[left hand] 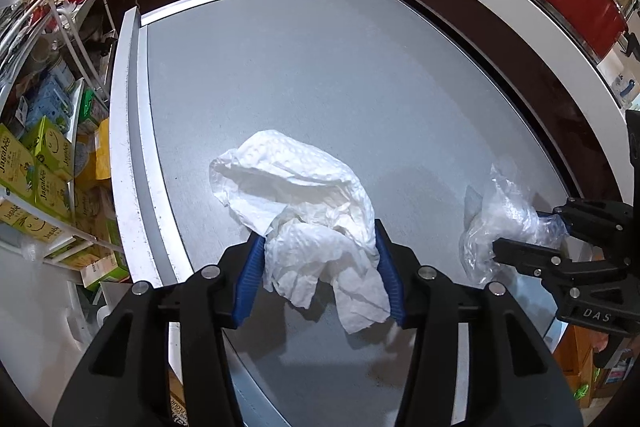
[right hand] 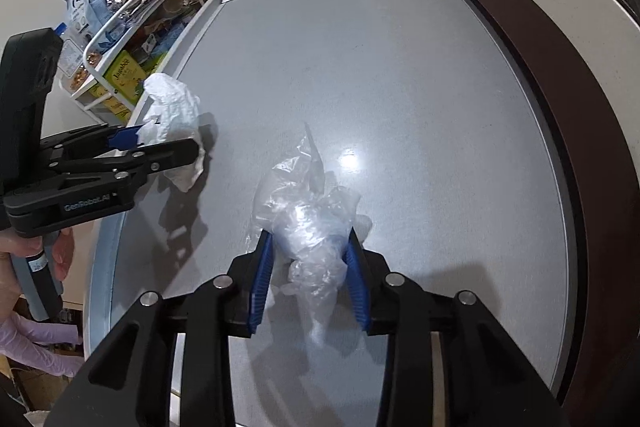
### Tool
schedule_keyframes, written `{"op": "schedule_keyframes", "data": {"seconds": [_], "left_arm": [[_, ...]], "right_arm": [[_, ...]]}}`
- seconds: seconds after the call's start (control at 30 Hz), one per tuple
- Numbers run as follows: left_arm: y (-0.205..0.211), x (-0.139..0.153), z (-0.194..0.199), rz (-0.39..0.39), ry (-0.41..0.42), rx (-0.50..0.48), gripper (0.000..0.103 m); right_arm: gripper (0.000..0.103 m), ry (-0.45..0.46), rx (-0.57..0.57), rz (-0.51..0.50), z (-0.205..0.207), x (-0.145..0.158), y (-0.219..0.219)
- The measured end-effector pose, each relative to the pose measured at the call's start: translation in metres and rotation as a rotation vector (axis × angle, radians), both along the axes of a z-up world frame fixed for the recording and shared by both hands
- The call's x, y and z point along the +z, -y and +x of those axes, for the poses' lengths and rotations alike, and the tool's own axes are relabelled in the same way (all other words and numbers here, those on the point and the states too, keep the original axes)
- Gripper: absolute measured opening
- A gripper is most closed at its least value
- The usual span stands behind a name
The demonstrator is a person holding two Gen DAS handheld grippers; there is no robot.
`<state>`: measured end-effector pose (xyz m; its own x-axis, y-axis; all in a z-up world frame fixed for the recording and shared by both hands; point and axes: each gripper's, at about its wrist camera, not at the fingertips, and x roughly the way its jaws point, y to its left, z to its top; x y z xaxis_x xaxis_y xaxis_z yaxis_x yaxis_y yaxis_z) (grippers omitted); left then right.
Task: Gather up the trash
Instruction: 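Lift the tissue with the left gripper while the right carries the plastic wrap to the paper bag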
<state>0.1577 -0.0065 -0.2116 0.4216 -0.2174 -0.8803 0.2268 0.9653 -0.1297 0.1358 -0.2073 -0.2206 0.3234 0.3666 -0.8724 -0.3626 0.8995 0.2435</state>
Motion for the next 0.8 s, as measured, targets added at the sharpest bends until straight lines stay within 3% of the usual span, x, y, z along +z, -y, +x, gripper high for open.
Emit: {"op": "schedule_keyframes", "data": {"seconds": [0.37,0.8], "left_arm": [[-0.005,0.035,-0.011,-0.022,0.076,-0.001,0.043],[-0.006,0.113,-0.048,-0.071,0.245,0.060,0.042]], "right_arm": [[0.033,0.108,-0.021,0.028,-0.014,0.045,0.010],[0.033,0.274,-0.080,0.093,-0.045,0.125,0.036]]}}
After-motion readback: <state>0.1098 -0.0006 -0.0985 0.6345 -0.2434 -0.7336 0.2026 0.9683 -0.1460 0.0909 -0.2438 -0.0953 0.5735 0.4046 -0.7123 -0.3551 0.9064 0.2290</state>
